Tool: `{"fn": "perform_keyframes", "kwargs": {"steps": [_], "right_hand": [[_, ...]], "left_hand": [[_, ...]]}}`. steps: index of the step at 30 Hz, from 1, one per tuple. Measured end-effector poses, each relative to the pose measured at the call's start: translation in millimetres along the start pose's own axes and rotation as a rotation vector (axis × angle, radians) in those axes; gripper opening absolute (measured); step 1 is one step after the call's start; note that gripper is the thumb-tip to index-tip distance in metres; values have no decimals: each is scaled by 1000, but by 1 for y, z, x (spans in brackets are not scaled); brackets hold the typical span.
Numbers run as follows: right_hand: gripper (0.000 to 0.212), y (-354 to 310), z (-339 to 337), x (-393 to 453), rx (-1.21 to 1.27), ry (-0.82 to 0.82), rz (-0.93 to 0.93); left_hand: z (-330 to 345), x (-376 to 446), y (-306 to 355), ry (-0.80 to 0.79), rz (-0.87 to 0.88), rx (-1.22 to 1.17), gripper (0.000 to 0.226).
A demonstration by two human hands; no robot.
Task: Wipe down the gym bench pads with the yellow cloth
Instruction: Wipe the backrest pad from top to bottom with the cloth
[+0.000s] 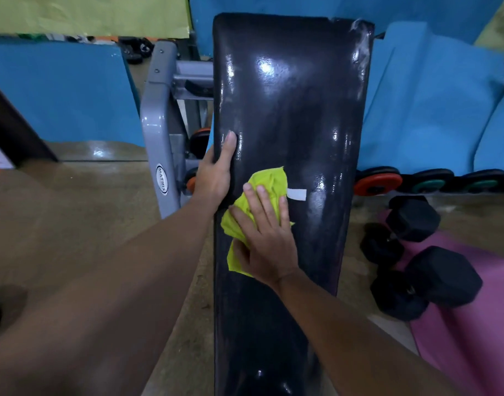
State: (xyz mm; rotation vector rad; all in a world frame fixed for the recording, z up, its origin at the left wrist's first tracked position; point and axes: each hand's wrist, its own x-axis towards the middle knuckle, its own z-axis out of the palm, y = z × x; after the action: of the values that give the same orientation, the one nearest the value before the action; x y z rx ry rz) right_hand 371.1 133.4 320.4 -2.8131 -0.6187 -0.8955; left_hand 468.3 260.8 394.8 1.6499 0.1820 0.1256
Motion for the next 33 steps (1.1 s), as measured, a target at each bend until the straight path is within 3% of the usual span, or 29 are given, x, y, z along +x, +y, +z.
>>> {"fn": "perform_keyframes", "kwargs": {"steps": [6,12,17,24,28,33], "right_hand": [[65,3,5,11,69,208,358],[61,5,8,-7,54,114,155],[59,-8,12,2,24,153,313],[61,7,13,-17,-2,120,133],[58,2,12,-7,25,162,276],[69,11,7,-26,28,75,103]], "left_hand": [[1,-5,-7,37,-36,32,53],[4,-5,-4,112,-39,78,48],[6,-8,-5,158,-14,104,52],[4,-11,-2,171,-33,119,68],[5,-12,-3,167,-35,144,53],[7,-12,1,167,-50,134,50]]}}
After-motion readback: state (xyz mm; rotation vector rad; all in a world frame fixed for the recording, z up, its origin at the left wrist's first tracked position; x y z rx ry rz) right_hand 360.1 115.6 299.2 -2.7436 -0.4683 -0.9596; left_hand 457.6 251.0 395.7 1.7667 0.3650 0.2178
